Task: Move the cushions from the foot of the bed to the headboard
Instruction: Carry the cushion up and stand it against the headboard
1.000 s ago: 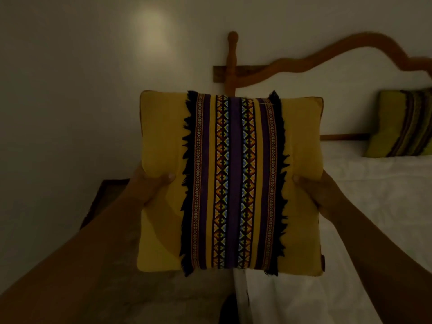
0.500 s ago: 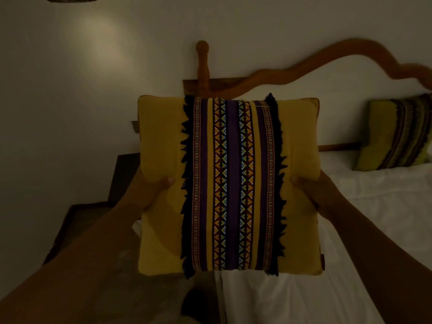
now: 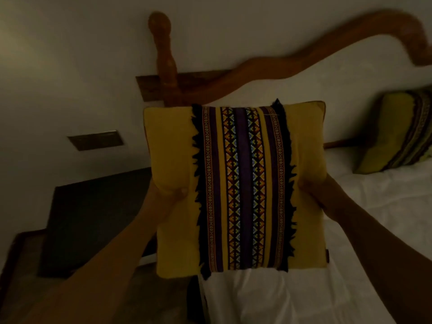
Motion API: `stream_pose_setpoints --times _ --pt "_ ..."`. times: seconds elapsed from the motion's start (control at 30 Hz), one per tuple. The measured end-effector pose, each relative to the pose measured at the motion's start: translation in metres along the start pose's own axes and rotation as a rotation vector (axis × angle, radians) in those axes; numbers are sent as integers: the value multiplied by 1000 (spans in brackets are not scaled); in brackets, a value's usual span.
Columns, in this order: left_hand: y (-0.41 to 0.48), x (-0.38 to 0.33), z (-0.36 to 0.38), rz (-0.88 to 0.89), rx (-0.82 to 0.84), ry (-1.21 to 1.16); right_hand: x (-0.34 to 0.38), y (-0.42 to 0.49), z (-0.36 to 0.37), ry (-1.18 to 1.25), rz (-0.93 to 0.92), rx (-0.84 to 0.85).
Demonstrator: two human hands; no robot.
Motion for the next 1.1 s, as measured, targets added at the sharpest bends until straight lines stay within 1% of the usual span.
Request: stream_pose_setpoints --times 0.17,0.23,0.33,0.4,0.53,0.7,0.77,0.9,1.1 --pt "84 24 41 -32 32 -72 -14 74 -17 -46 42 -22" --pt "114 37 56 -39 32 -63 -20 99 -28 -64 76 -67" --pt "151 55 78 -115 15 -44 -27 135 -45 -76 134 -136" --pt "172 68 93 -164 -7 -35 -30 155 -55 -67 175 -178" --pt "206 83 127 -195 -16 7 -40 197 -77 -17 224 -251" --pt "239 88 168 -214 -10 68 -49 239 -108 -40 275 -287" --pt "249 88 180 -214 -5 64 -47 257 -118 -78 265 -272" --pt "265 94 206 -196 30 31 -47 296 -139 -64 239 -289" --pt "293 102 237 -161 51 142 -63 323 -159 -8 200 -315"
Point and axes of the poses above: each hand's wrist, its own y-axis towards the middle knuckle, its own z-axis out of the palm, x = y × z, the point moved 9 cm from there along y, towards the middle knuckle, and after that the axes turned 1 degree about -x, right-handed, at the moved point
